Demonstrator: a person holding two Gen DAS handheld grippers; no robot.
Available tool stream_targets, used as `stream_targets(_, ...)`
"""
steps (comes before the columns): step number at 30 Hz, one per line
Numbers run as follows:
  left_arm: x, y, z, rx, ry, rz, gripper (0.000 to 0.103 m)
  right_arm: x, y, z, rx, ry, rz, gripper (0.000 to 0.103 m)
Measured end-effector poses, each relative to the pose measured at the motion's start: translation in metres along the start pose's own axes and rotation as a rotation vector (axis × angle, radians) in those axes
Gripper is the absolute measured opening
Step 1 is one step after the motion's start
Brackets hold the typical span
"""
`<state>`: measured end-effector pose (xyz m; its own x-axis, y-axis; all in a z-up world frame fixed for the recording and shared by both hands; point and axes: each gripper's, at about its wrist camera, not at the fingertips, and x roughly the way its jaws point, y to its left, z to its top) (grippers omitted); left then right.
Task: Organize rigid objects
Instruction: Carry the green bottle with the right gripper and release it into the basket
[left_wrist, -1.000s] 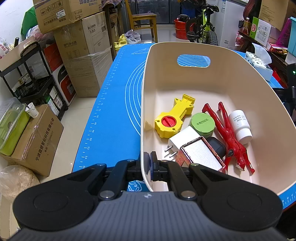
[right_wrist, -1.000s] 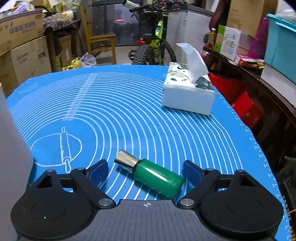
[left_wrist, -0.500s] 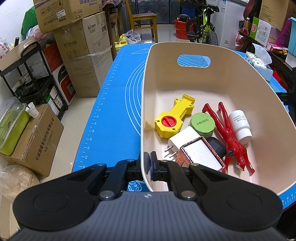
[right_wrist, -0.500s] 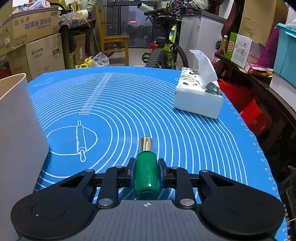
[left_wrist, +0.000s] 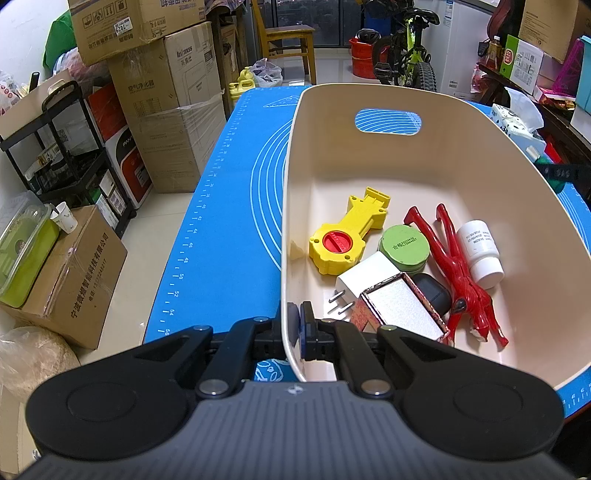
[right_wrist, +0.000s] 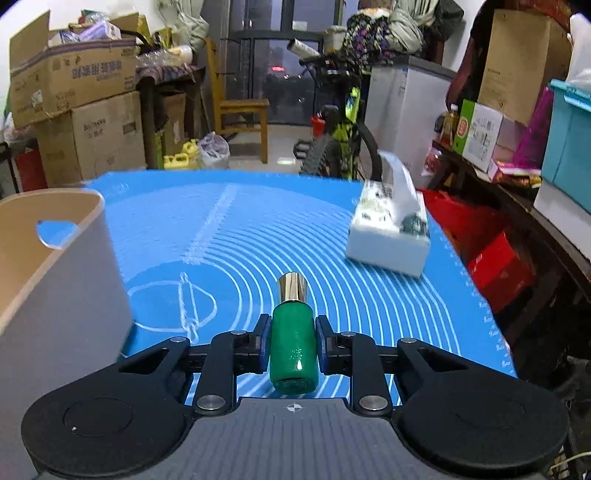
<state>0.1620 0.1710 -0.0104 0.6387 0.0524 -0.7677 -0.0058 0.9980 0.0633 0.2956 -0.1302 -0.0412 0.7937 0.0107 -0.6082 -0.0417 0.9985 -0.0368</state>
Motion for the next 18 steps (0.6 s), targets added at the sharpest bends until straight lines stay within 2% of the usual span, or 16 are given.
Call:
stream_targets(10, 0.0, -0.001, -0.001, -0.007, 0.001, -0.002, 0.007, -0.05, 0.027, 0.029, -0.072, -0.083, 0.085, 0.034)
stream_targets(18, 0.001, -0.001, -0.001, -0.01, 0.001, -0.005, 0.006, -0.091, 0.079, 0.048, -0.163, -0.136, 0.214, 0.034)
